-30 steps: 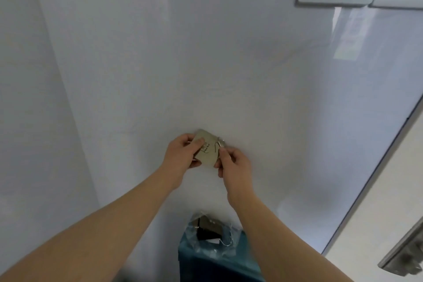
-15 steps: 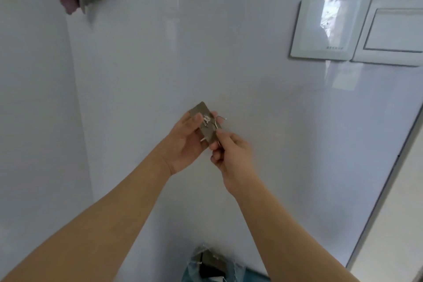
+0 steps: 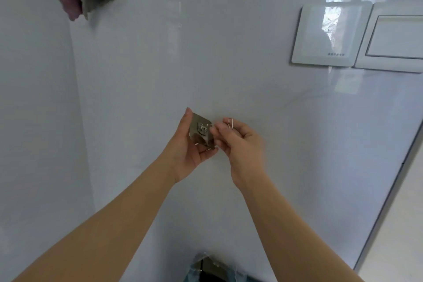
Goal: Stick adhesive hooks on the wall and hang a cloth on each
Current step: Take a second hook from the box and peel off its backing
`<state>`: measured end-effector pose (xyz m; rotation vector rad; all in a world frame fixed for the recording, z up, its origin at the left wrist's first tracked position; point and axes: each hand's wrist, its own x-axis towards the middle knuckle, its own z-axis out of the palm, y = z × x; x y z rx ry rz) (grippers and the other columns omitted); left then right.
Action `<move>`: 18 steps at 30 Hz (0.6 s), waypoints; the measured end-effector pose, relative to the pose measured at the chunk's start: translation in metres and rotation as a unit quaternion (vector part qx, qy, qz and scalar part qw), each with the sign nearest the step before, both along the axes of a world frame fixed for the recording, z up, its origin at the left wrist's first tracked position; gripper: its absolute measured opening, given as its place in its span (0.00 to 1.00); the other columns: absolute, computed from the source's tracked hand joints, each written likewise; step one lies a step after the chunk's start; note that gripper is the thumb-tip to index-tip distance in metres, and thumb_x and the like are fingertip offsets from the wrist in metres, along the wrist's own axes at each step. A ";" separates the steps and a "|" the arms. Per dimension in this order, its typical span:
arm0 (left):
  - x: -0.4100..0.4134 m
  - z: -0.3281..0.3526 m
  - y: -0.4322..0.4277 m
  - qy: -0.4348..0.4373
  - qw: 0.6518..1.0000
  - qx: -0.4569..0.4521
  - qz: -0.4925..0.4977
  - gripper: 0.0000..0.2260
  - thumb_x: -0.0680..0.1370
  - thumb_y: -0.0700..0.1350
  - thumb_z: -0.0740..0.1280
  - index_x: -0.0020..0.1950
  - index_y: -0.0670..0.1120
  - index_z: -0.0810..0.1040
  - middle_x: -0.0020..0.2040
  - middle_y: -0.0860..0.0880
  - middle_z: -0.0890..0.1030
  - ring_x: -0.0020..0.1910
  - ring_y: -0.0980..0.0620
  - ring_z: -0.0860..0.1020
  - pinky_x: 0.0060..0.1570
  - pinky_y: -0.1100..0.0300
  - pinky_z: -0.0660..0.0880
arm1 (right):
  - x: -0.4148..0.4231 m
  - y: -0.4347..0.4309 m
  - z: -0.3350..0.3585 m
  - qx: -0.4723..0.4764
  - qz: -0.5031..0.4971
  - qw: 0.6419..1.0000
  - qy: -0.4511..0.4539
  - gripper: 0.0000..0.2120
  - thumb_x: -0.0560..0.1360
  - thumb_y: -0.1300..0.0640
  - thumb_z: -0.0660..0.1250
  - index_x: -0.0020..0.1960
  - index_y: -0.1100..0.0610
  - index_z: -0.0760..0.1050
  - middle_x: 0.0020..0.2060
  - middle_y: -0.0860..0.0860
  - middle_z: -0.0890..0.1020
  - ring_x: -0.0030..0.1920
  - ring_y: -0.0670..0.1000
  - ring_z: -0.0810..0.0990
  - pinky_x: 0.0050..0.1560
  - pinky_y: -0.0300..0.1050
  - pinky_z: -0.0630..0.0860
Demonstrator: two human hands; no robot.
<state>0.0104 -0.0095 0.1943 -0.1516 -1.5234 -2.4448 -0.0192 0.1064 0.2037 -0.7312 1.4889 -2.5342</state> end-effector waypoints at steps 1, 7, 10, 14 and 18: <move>-0.001 0.000 0.000 -0.013 1.000 -0.004 0.010 0.26 0.76 0.64 0.53 0.51 0.44 0.78 0.44 0.46 0.82 0.38 0.53 0.80 0.42 0.60 0.78 | 0.000 0.001 0.000 0.007 -0.006 1.000 0.011 0.05 0.75 0.64 0.65 0.44 0.56 0.77 0.32 0.47 0.82 0.33 0.40 0.81 0.34 0.31 0.77; -0.002 0.004 -0.002 -0.065 0.996 -0.033 0.052 0.20 0.76 0.63 0.55 0.51 0.48 0.74 0.44 0.46 0.81 0.33 0.50 0.81 0.33 0.60 0.76 | -0.006 -0.001 -0.001 0.106 -0.148 0.977 0.113 0.11 0.78 0.60 0.61 0.38 0.48 0.73 0.38 0.47 0.77 0.36 0.40 0.73 0.38 0.29 0.69; 0.001 0.009 -0.005 -0.121 0.991 -0.049 0.010 0.24 0.75 0.65 0.56 0.51 0.45 0.75 0.44 0.44 0.82 0.31 0.50 0.80 0.28 0.63 0.75 | -0.009 0.001 0.001 0.122 -0.149 0.972 0.131 0.11 0.78 0.61 0.59 0.39 0.50 0.71 0.39 0.48 0.75 0.38 0.41 0.73 0.36 0.24 0.68; 0.007 0.015 -0.006 -0.159 0.980 -0.108 -0.057 0.25 0.75 0.65 0.55 0.46 0.45 0.77 0.36 0.46 0.82 0.28 0.51 0.78 0.26 0.65 0.72 | -0.004 0.000 0.004 0.179 -0.057 0.969 0.159 0.13 0.78 0.62 0.60 0.37 0.51 0.73 0.35 0.45 0.76 0.34 0.39 0.76 0.35 0.28 0.72; 0.008 0.016 -0.004 -0.145 0.978 -0.117 -0.096 0.26 0.75 0.66 0.53 0.46 0.46 0.79 0.36 0.47 0.82 0.28 0.51 0.78 0.26 0.65 0.72 | -0.003 -0.001 0.005 0.194 -0.004 0.974 0.117 0.12 0.78 0.60 0.61 0.37 0.53 0.74 0.33 0.46 0.77 0.35 0.44 0.75 0.39 0.39 0.73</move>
